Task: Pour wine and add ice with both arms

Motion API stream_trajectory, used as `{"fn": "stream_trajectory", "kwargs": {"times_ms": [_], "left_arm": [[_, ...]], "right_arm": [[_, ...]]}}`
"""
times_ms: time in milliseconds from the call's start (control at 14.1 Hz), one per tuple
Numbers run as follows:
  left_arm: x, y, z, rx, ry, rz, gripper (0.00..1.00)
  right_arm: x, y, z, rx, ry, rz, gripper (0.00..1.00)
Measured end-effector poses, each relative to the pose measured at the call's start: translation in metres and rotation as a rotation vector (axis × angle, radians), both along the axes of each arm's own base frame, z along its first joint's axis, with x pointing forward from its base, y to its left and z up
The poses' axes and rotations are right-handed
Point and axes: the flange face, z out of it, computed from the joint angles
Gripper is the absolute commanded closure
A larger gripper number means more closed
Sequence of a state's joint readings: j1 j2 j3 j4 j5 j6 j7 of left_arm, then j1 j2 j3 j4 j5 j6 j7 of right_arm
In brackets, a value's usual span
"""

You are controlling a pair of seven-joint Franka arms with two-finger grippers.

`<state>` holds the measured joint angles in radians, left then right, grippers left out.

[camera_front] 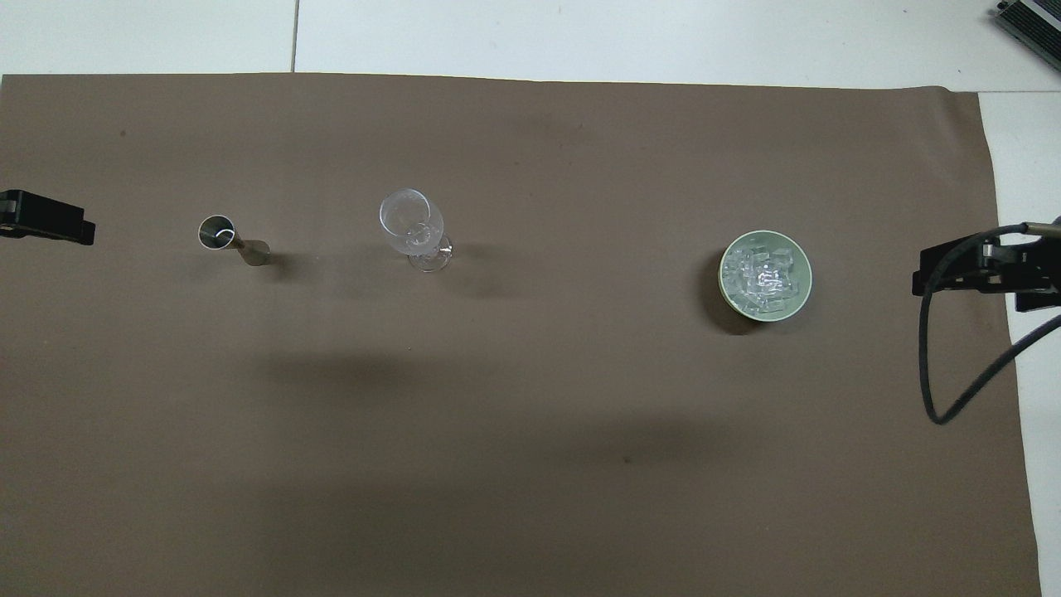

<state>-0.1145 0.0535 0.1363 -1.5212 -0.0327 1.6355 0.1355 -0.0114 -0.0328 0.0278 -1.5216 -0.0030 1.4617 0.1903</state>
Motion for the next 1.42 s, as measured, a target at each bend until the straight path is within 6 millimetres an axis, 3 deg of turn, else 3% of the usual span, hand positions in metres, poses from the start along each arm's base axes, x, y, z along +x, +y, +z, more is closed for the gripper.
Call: {"fn": "stream_trajectory", "kwargs": {"times_ms": [782,1138,1422], "left_arm": [[0.001,0.003,-0.003,0.002,0.004,0.005,0.0],[0.009,0.004,-0.018,0.008,0.031,0.007,0.0],[0.01,0.002,-0.018,0.013,0.03,0.004,0.0]], "right_arm": [[0.0,0.0,0.0,0.0,0.0,0.0,0.0],[0.0,0.0,0.0,0.0,0.0,0.0,0.0],[0.0,0.0,0.0,0.0,0.0,0.0,0.0]]}}
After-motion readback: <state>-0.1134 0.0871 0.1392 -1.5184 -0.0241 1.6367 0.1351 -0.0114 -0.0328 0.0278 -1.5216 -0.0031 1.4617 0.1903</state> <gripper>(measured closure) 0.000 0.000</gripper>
